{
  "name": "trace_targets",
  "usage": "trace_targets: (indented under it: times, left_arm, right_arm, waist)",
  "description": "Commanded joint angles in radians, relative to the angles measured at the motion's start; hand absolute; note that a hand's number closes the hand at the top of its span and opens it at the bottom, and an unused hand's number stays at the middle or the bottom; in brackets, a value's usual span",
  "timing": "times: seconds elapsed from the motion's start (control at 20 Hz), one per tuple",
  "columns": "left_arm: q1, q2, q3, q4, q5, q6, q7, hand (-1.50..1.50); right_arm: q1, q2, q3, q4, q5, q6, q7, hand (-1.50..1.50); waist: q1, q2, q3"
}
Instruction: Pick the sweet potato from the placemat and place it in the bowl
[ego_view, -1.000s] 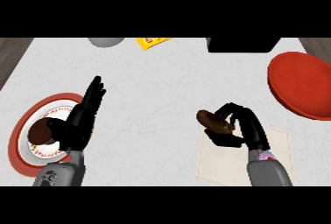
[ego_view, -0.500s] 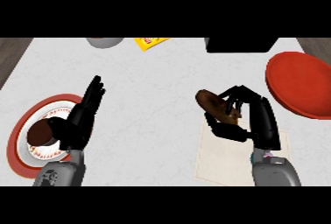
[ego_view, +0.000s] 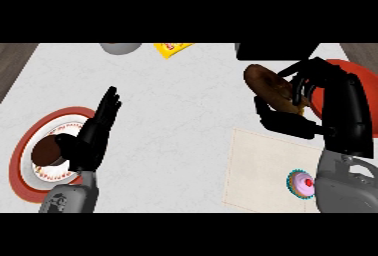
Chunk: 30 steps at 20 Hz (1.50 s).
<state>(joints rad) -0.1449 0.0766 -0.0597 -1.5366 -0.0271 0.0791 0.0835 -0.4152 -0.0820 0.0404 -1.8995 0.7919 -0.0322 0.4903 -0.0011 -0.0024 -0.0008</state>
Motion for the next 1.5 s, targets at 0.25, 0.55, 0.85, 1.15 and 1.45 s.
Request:
trace_targets:
  times: [0.25, 0.55, 0.85, 1.15, 1.45]
  left_arm:
    - [-0.029, 0.009, 0.014, -0.056, 0.013, -0.017, 0.098, 0.0]
    - [0.014, 0.002, 0.0, -0.08, -0.012, -0.01, 0.066, 0.0]
    - [-0.016, -0.021, 0.005, 0.014, -0.022, 0.002, -0.001, 0.0]
    - [-0.014, 0.01, 0.046, 0.055, 0.016, -0.049, -0.052, 0.0]
    - [-0.002, 0.001, 0.015, -0.015, -0.01, -0.038, -0.008, 0.0]
  right_arm:
    - [-0.256, -0.107, -0.202, 0.147, -0.035, 0.045, 0.102, 1.5]
    - [-0.352, -0.211, -0.263, 0.286, -0.056, 0.096, 0.113, 1.5]
    - [-0.305, -0.353, -0.262, 0.509, 0.079, 0.064, -0.014, 1.5]
    - [-0.314, -0.399, -0.311, 0.787, 0.1, -0.082, -0.183, 1.5]
    - [-0.328, -0.492, -0.397, 1.09, 0.085, -0.202, -0.37, 1.5]
  waist:
    - [0.007, 0.003, 0.001]
    - [0.009, 0.002, 0.001]
    - [0.011, 0.009, 0.001]
    - [0.014, 0.009, 0.001]
    - [0.026, 0.011, 0.002]
